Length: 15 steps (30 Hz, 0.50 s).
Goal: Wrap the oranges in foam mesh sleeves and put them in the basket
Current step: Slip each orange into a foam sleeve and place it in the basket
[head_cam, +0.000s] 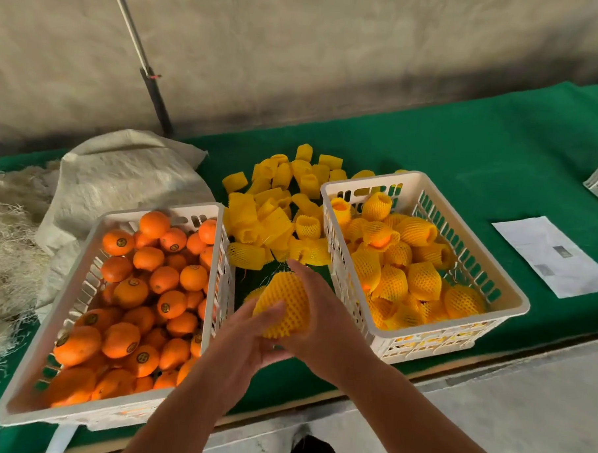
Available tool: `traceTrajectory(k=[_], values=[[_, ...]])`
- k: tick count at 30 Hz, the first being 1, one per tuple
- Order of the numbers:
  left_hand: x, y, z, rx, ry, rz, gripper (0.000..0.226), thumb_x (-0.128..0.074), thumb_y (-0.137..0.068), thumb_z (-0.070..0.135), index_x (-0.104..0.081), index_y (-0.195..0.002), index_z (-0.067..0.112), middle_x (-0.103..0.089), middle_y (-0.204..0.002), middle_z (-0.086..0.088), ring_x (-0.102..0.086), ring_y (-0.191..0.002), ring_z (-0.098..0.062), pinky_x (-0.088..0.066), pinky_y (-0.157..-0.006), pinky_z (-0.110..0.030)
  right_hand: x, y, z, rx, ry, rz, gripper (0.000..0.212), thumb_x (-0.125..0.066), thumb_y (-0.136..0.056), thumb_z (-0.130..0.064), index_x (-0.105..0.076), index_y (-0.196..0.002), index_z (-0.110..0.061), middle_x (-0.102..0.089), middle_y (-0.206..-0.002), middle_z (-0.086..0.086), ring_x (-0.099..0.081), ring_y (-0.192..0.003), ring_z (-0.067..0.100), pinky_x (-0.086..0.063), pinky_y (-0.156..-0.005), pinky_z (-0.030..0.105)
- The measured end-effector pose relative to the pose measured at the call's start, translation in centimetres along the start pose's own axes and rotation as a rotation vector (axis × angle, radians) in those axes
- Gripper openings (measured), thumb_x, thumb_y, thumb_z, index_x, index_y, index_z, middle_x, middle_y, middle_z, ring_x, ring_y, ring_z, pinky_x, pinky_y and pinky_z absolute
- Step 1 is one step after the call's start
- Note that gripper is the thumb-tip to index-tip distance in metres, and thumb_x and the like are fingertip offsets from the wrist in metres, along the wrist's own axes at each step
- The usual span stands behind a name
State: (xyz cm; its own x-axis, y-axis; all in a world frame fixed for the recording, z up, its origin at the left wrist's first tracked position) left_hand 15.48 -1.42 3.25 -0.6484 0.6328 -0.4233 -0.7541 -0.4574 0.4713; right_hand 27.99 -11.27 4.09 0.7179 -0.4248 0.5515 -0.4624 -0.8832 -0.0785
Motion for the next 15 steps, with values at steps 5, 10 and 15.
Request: traceTrajectory(k=[5, 10, 15], values=[[0.6, -2.8, -0.5, -0.068, 0.088, 0.032, 0.067, -0.085, -0.083, 0.047, -0.059, -0.139, 0.022, -0.068, -0.130, -0.019, -0.069, -0.116, -0.042, -0.063, -0.084, -0.044, 0.7, -1.5, 3.0, -0.238, -0.292, -0.162, 0.128, -0.085, -0.065, -0.072, 0.002, -0.158, -0.057, -0.028, -0.162, -0.017, -0.045, -0.139, 0.011, -0.052, -0.108, 0.041], [-1.5, -4.9, -0.7, 0.044, -0.115, -0.037, 0.056, -0.077, -0.088, 0.046, -0.057, -0.140, 0.039, -0.070, -0.130, -0.008, -0.071, -0.114, -0.035, -0.064, -0.078, -0.047, 2.4, -2.7, 5.1, -0.480, -0.517, 0.031, 0.087, -0.072, -0.082, -0.071, -0.038, -0.154, -0.037, -0.067, -0.129, -0.006, -0.070, -0.113, 0.018, -0.062, -0.092, 0.035], [-0.8, -6.4, 2.4, -0.096, -0.874, -0.046, 0.060, -0.055, -0.079, 0.070, -0.052, -0.136, 0.051, -0.067, -0.126, 0.014, -0.073, -0.099, -0.005, -0.057, -0.084, -0.028, 7.5, -3.2, 9.0, -0.577, -0.432, 0.268, 0.071, -0.083, -0.079, -0.057, -0.049, -0.139, -0.042, -0.068, -0.124, -0.006, -0.070, -0.104, 0.013, -0.061, -0.072, 0.023]])
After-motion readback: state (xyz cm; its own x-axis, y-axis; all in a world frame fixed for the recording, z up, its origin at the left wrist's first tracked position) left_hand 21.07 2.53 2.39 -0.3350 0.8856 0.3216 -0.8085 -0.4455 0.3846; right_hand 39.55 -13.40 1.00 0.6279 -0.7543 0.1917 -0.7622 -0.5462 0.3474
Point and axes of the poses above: each hand's wrist, its own y-axis away from the middle knuckle, its own x-axis out of the back of the hand, z = x × y, the point moved 2 cm from there along -y, towards the middle knuckle
